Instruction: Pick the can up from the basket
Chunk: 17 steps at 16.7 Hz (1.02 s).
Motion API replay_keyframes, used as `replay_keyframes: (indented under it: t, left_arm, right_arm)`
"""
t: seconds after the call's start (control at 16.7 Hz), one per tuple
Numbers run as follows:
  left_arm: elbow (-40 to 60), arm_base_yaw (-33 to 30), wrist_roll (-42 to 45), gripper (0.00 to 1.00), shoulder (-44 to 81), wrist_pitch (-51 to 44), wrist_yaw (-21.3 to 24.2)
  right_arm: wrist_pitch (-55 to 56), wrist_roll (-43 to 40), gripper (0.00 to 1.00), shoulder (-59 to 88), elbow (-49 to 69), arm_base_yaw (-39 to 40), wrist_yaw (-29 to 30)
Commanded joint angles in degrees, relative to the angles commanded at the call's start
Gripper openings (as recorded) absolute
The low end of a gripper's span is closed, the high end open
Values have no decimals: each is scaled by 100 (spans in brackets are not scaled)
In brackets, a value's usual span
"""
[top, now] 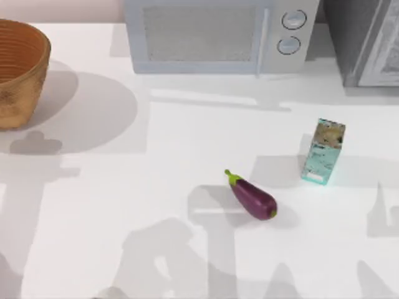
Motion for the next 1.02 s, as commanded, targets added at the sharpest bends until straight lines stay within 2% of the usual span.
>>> replay_keyframes:
  t: [0.24, 0.48, 0.72, 1.02]
  left_arm:
    - [-1964, -132, -145, 0, -2158, 941, -54]
    - [-3350, -265, -295, 0, -3692, 1840, -108]
    - [-3962, -342, -384, 0, -4372, 2243, -139]
    - [-3979, -345, -386, 0, -4390, 2253, -140]
  right_arm:
    - [0, 0, 100, 0, 0, 0, 0]
    - [0, 0, 100, 0, 0, 0, 0]
    - [0, 0, 100, 0, 0, 0, 0]
    - [0, 0, 100, 0, 0, 0, 0]
